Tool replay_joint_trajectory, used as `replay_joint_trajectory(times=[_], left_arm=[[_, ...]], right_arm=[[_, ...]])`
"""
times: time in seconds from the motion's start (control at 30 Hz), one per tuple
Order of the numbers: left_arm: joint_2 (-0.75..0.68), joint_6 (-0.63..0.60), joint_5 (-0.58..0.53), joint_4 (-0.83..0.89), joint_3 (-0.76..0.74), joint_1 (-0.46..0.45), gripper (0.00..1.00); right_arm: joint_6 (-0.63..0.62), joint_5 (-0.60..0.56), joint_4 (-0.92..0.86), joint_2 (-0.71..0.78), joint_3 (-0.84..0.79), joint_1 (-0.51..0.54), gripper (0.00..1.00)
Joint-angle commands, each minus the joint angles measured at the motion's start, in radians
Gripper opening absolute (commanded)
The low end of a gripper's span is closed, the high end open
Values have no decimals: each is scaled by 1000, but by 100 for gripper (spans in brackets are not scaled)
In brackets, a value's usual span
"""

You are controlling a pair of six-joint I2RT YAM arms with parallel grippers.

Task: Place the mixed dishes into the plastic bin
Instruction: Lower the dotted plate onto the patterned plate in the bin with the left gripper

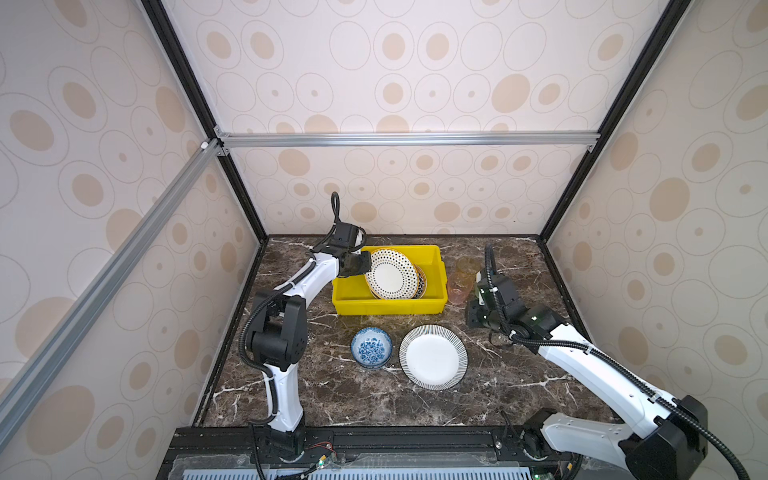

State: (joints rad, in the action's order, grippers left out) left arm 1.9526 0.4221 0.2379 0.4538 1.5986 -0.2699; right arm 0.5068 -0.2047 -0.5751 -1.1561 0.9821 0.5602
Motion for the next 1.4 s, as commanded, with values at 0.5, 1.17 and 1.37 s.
replay_joint_trajectory(times=[0.5, 1.17, 1.37], left_arm=[[16, 56, 54, -85, -50, 5, 0], [72, 87, 48, -88, -90, -37, 0], [80, 101, 31, -84, -100, -42, 3]], right_arm=[[-26, 6, 22, -36, 15, -2, 23], [-18, 10, 9, -18, 3, -3, 23], [-14, 10, 3, -11, -2, -3, 23]])
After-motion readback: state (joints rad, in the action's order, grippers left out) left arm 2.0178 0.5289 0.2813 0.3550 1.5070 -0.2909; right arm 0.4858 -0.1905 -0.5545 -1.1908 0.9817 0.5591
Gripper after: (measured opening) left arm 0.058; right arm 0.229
